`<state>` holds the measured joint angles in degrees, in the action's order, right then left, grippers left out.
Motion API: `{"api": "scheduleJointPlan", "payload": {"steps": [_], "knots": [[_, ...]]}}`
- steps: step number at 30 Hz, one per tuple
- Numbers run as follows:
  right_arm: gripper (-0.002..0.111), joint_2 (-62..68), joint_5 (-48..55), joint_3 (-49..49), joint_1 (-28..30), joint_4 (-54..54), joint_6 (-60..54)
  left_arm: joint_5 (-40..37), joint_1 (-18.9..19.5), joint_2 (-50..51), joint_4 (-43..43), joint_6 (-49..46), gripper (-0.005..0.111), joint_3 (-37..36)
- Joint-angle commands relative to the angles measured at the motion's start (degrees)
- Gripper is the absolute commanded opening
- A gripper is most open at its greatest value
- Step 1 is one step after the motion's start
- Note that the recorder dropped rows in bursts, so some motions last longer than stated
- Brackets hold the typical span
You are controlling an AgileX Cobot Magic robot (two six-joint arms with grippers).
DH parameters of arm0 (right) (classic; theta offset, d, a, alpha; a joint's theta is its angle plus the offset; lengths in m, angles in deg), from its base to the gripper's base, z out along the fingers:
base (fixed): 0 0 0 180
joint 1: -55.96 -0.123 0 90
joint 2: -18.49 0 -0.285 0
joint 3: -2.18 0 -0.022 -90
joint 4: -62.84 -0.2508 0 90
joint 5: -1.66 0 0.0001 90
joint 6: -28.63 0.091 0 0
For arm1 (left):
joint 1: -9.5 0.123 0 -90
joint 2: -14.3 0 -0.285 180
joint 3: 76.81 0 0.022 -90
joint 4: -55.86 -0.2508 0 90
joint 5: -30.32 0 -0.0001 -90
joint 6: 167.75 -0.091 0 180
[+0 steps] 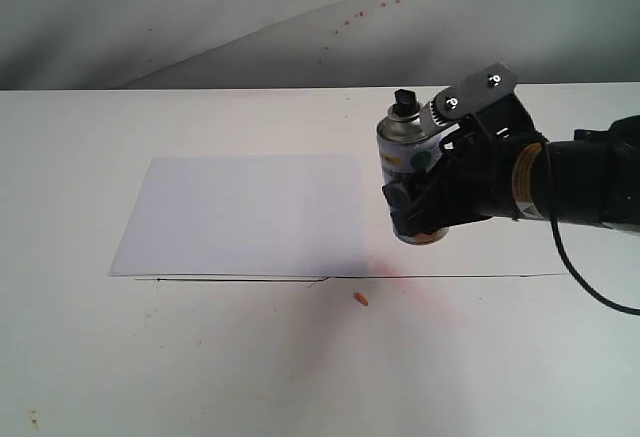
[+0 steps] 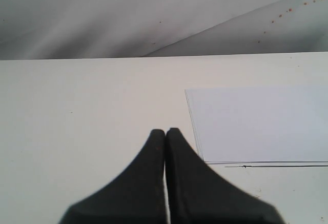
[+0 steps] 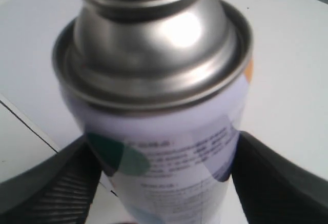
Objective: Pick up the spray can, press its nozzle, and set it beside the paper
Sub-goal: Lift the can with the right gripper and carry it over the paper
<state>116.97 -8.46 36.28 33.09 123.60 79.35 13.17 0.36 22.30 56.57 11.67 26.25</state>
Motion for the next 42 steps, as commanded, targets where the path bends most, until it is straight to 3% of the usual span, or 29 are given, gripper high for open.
{"api": "scheduleJointPlan", "payload": {"steps": [1, 17, 29, 31, 37, 42], "knots": [[0.000, 1.20, -1.08, -0.98, -0.07, 4.66, 2.17, 0.34, -0.29, -0.21, 0.03, 0.10, 0.000, -0.28], [0.000, 1.75, 3.24, -6.67, -0.07, 13.16, 3.68, 0.34, -0.29, -0.21, 0.03, -0.06, 0.000, -0.28], [0.000, 1.75, 2.85, -6.67, 0.04, 13.04, 3.31, 0.34, -0.29, -0.21, 0.03, 0.09, 0.000, -0.28], [0.000, 1.75, 2.85, -6.67, 0.38, 8.95, -2.00, 0.34, -0.29, -0.21, 0.03, 0.09, 0.000, -0.28], [0.000, 1.75, 6.10, -8.47, 0.55, -15.18, -36.94, 0.34, -0.29, -0.21, 0.03, -0.03, 0.000, -0.28], [0.000, 1.75, 14.49, -14.26, 0.55, -21.72, -41.93, 0.34, -0.29, -0.21, 0.03, -0.03, 0.000, -0.28]]}}
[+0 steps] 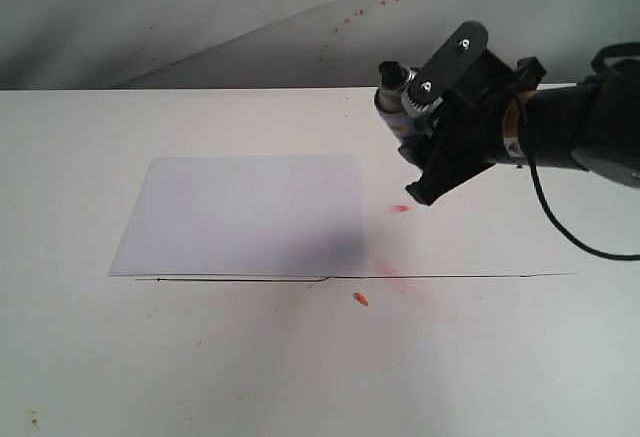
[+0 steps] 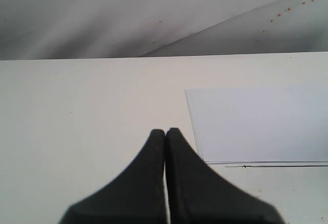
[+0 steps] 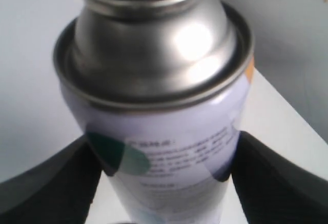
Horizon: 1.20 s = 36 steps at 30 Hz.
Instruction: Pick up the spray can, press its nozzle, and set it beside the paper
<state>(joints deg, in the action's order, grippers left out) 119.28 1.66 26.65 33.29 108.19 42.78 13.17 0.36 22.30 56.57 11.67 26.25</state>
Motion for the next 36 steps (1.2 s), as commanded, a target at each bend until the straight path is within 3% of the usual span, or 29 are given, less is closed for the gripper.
{"api": "scheduleJointPlan", "payload": {"steps": [1, 11, 17, 26, 36], "knots": [[0.000, -0.56, 5.57, -5.61, 0.35, -6.86, -6.07, 0.34, -0.29, -0.21, 0.03, -0.03, 0.000, -0.28], [0.000, 12.98, 31.76, -28.10, -7.95, -30.26, -42.18, 0.34, -0.29, -0.21, 0.03, 0.00, 0.000, -0.28], [0.000, 22.74, 45.58, -42.72, -9.43, -34.19, -47.21, 0.34, -0.29, -0.21, 0.03, 0.00, 0.000, -0.28], [0.000, 28.07, 48.24, -46.65, -12.84, -35.58, -55.00, 0.34, -0.29, -0.21, 0.03, 0.13, 0.000, -0.28], [0.000, 29.42, 47.43, -46.65, -12.74, -34.27, -59.36, 0.34, -0.29, -0.21, 0.03, -0.02, 0.000, -0.28]]}}
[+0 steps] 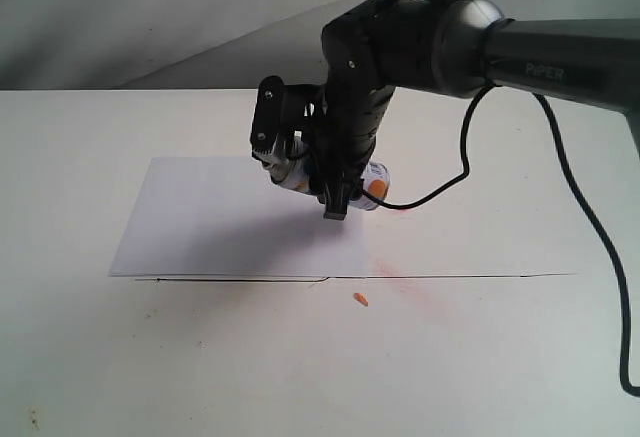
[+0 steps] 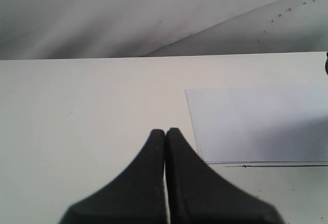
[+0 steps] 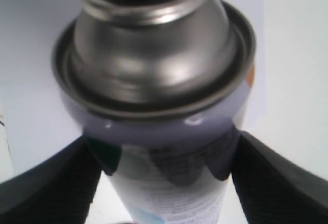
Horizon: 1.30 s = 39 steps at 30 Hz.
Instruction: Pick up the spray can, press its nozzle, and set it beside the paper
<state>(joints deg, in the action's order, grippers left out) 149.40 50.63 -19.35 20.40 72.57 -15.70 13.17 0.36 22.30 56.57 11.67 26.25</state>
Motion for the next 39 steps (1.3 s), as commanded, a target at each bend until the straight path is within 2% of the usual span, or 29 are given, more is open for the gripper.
{"api": "scheduleJointPlan", "payload": {"steps": [1, 21, 25, 27, 32, 35, 37, 39], "knots": [[0.000, -0.70, -1.54, -0.65, 0.15, 1.18, -0.77, 0.34, -0.29, -0.21, 0.03, -0.02, 0.000, -0.28], [0.000, -0.70, -1.54, -0.65, 0.25, -2.42, -0.26, 0.34, -0.29, -0.21, 0.03, 0.09, 0.000, -0.28], [0.000, -0.70, -1.54, -0.65, 0.25, -2.42, -0.26, 1.27, -0.29, -0.21, -2.63, -2.43, 0.000, -0.28], [0.000, -0.70, -1.76, -0.65, 0.25, -2.41, -0.26, 5.18, -0.29, -0.21, -2.09, -2.32, 0.000, -0.28], [0.000, -0.70, -2.43, -0.65, 0.25, -1.90, -0.26, 25.68, -0.29, -0.21, 7.46, -2.32, 0.000, -0.28], [0.000, -0.70, -2.43, -0.65, 0.25, -1.90, -0.26, 36.61, -0.29, -0.21, 8.77, -2.45, 0.000, -0.28], [0.000, -0.70, -2.17, -0.65, 0.25, -1.90, -0.26, 40.83, -0.29, -0.21, 9.04, -2.18, 0.000, -0.28], [0.000, -0.70, -1.91, -0.65, 0.25, -1.90, -0.26, 42.87, -0.29, -0.21, 9.46, 4.68, 0.000, -0.28]]}}
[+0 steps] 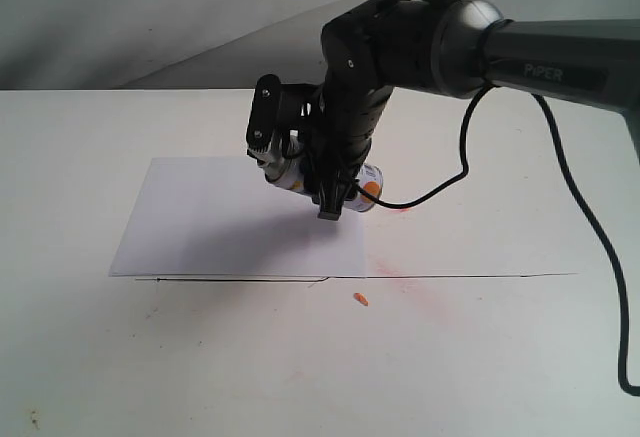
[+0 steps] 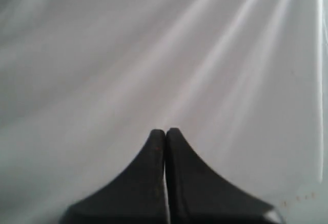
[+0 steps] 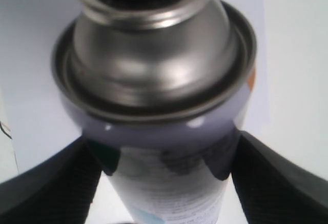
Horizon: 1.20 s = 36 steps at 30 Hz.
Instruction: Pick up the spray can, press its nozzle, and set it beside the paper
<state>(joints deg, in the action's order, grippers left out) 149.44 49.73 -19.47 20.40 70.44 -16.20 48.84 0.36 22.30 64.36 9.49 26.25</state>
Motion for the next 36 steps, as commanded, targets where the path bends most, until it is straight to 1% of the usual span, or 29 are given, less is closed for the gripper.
{"api": "scheduleJointPlan", "payload": {"steps": [1, 2, 4, 7, 9, 12, 15, 19, 21, 24, 26, 28, 31, 34, 36], "knots": [[0.000, -0.74, -0.90, -0.53, 0.25, 0.23, 0.24, 7.60, -0.29, -0.21, 2.30, 12.39, 0.000, -0.28], [0.000, -0.74, -0.71, -0.53, 0.25, 0.23, 0.24, 6.57, -0.29, -0.21, 4.08, 16.50, 0.000, -0.28], [0.000, -0.74, -0.65, -0.53, 0.25, 0.23, 0.24, 1.75, -0.29, -0.21, 5.63, 20.17, 0.000, 0.01], [0.000, -0.74, -0.67, -0.53, 0.25, 0.23, 0.24, -7.07, -0.29, 0.25, 6.47, 20.69, 0.000, 3.73], [0.000, -0.74, -0.86, -0.53, 0.25, 0.23, 0.24, -10.31, -0.29, 3.40, 6.47, 20.69, 0.000, 6.78], [0.000, -0.74, -0.89, -0.53, 0.25, 0.23, 0.24, -15.64, -0.29, 10.99, 6.47, 20.69, 0.000, 13.22], [0.000, -0.74, -0.74, -0.53, 0.25, 0.23, 0.36, -22.51, -0.29, 20.74, 6.47, 20.69, 0.000, 21.71], [0.000, -0.74, -0.75, -0.53, 0.35, 0.23, 0.36, -31.41, -0.29, 36.94, 6.47, 20.34, 0.000, 33.35], [0.000, -0.74, -0.90, -0.53, 0.75, 0.23, 0.36, -34.30, -0.29, 44.16, 5.86, 19.88, 0.000, 38.72], [0.000, -0.74, -0.88, -0.53, 1.59, 0.37, 0.36, -38.10, -0.29, 54.85, 5.74, 13.15, 0.000, 46.58], [0.000, -0.74, -0.88, -0.53, 2.34, 0.37, 0.36, -39.05, -0.29, 60.16, 6.50, 11.15, 0.000, 50.43], [0.000, -0.74, -0.88, -0.53, 2.84, 0.22, 0.49, -39.80, -0.29, 65.11, 9.34, 10.76, 0.000, 53.88], [0.000, -0.74, -0.88, -0.53, 3.08, 0.04, 0.49, -41.66, -0.81, 71.86, 14.00, 5.39, 0.000, 58.20], [0.000, -0.74, -0.88, -0.53, 3.07, -0.32, -0.94, -47.46, -0.81, 77.83, 20.15, -0.93, 0.000, 62.65], [0.000, -0.74, -0.66, -0.53, 2.96, -0.32, -1.60, -51.18, -0.81, 82.14, 25.70, -6.09, 0.000, 65.86]]}}
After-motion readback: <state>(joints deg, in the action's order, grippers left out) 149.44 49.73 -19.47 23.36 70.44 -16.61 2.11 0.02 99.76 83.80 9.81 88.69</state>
